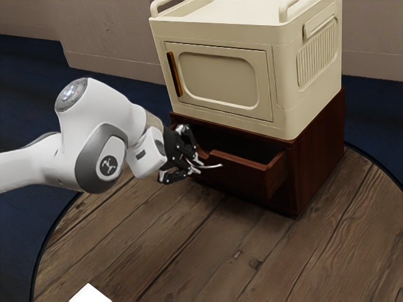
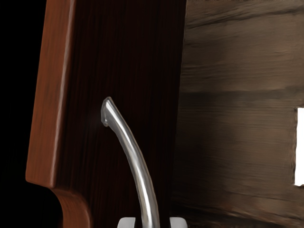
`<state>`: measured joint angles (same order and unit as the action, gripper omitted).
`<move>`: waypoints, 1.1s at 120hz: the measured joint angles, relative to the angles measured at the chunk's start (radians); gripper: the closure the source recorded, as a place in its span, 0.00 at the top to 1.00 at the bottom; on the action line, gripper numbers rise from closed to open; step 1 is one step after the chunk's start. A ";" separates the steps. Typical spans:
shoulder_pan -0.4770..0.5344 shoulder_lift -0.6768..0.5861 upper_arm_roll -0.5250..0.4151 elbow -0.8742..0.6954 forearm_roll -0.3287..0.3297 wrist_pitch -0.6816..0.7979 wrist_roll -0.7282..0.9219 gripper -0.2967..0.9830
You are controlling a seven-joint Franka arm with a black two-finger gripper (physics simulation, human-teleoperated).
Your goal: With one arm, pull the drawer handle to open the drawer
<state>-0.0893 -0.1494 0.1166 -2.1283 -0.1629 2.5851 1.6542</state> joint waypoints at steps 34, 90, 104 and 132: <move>0.000 -0.070 0.004 -0.064 0.006 0.000 0.000 0.22; 0.000 -0.147 0.006 -0.148 0.015 -0.001 0.003 0.23; 0.000 -0.169 0.006 -0.171 0.021 -0.001 0.004 0.23; 0.000 -0.203 0.011 -0.199 0.029 -0.003 0.004 0.23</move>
<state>-0.0891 -0.3521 0.1277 -2.3272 -0.1340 2.5823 1.6584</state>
